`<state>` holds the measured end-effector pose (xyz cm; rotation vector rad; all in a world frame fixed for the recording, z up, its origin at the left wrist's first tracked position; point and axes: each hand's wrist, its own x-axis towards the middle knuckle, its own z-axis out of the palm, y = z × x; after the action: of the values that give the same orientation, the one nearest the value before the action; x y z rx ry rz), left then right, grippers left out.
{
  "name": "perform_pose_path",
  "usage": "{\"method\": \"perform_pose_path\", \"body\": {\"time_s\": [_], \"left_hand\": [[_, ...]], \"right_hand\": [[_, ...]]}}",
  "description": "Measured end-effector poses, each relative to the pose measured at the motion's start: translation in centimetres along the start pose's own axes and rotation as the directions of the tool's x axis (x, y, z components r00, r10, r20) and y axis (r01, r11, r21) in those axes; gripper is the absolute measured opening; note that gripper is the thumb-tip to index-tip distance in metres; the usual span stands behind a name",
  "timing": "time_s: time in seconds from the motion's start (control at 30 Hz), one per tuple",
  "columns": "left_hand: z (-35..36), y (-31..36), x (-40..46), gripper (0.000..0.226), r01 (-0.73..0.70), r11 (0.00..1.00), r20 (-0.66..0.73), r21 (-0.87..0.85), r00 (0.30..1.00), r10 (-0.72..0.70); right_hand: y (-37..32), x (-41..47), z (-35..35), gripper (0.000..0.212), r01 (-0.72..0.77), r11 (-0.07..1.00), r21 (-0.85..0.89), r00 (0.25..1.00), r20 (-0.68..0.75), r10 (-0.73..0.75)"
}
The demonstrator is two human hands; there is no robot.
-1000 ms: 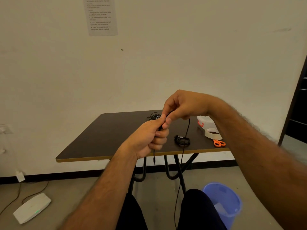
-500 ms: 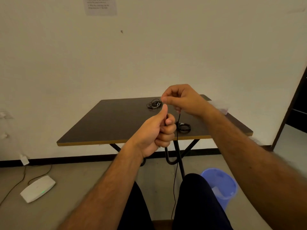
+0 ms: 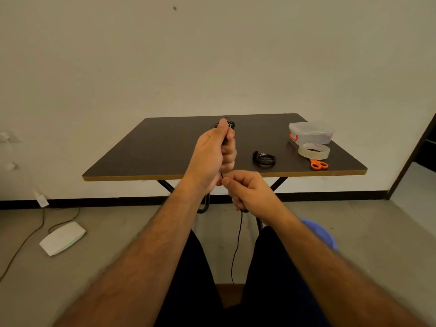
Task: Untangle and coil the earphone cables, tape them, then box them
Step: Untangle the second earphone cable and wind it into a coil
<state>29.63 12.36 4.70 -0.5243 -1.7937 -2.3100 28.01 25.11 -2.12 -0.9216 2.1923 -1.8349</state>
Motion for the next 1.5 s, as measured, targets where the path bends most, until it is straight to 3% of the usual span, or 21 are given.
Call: {"method": "perform_pose_path", "body": {"time_s": [0.13, 0.33, 0.57, 0.63, 0.77, 0.93, 1.07, 1.27, 1.37, 1.5], "left_hand": [[-0.4, 0.0, 0.1, 0.042, -0.061, 0.99, -0.053, 0.124, 0.996, 0.068], [-1.9, -0.5, 0.3, 0.036, -0.075, 0.918, -0.061, 0.39, 0.992, 0.107], [-2.4, -1.9, 0.3, 0.028, -0.013, 0.723, 0.007, 0.691, 1.0, 0.012], [-2.3, -1.9, 0.2, 0.031, 0.012, 0.72, 0.037, 0.694, 0.998, -0.053], [-2.2, -2.0, -0.2, 0.035, 0.116, 0.856, 0.107, 0.504, 0.975, -0.195], [-1.6, -1.8, -0.3, 0.043, 0.253, 0.872, 0.12, 0.42, 0.936, -0.33], [-1.4, -1.4, -0.7, 0.048, 0.37, 0.852, 0.212, 0.372, 0.859, -0.466], [-0.9, -0.6, -1.0, 0.046, 0.401, 0.889, 0.257, 0.22, 0.856, -0.449], [-0.9, -0.3, -1.2, 0.045, 0.382, 0.896, 0.295, 0.228, 0.85, -0.437], [-0.9, -0.4, -1.6, 0.042, 0.383, 0.91, 0.375, 0.157, 0.829, -0.414]], "right_hand": [[-0.8, -1.3, 0.2, 0.015, -0.02, 0.987, -0.159, 0.997, 0.072, 0.032], [-2.8, -2.1, -0.9, 0.013, -0.001, 0.965, -0.264, 0.999, 0.047, 0.014], [-4.5, -0.8, -2.8, 0.016, 0.157, 0.819, -0.552, 0.979, -0.023, -0.203], [-4.7, -0.1, -3.7, 0.011, 0.173, 0.769, -0.615, 0.964, -0.055, -0.261], [-5.3, 0.7, -5.0, 0.013, 0.178, 0.744, -0.644, 0.958, -0.059, -0.281], [-5.2, 1.3, -5.7, 0.02, 0.23, 0.782, -0.579, 0.945, -0.059, -0.322], [-4.9, 1.8, -5.9, 0.017, 0.249, 0.833, -0.494, 0.953, -0.028, -0.301], [-3.4, 2.0, -5.8, 0.024, 0.164, 0.977, -0.134, 0.986, 0.06, -0.157], [-3.0, 2.0, -5.9, 0.032, 0.111, 0.994, 0.012, 0.989, 0.101, -0.112], [-2.4, 1.8, -5.9, 0.021, 0.027, 0.978, 0.205, 0.957, 0.279, -0.085]]}}
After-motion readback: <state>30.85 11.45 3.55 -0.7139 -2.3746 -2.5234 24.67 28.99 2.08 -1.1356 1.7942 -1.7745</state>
